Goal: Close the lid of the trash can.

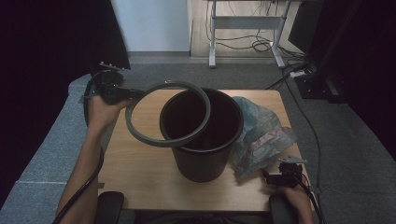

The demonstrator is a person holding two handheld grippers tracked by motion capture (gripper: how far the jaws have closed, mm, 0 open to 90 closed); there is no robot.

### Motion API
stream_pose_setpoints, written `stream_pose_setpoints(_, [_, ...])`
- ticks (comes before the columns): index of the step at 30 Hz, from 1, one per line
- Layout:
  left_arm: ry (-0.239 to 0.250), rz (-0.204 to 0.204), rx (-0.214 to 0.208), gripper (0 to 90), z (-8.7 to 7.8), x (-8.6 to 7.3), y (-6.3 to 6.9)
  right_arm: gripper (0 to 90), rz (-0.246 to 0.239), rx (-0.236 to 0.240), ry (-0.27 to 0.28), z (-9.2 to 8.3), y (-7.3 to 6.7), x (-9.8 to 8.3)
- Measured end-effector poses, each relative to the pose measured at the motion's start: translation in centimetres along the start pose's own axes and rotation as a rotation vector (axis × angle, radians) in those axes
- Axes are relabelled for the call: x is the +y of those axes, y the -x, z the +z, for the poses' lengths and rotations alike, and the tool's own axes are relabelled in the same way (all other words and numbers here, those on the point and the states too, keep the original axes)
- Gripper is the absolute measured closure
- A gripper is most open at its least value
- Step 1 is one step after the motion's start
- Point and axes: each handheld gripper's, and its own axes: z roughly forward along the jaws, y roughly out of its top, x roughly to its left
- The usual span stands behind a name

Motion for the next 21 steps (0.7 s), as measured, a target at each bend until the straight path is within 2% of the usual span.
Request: stream_pose_setpoints(21, [-0.022, 0.080, -0.062, 78.8, 3.9, 2.0, 5.0, 0.0, 0.000, 0.000, 0.000, 0.0, 0.0, 0.0])
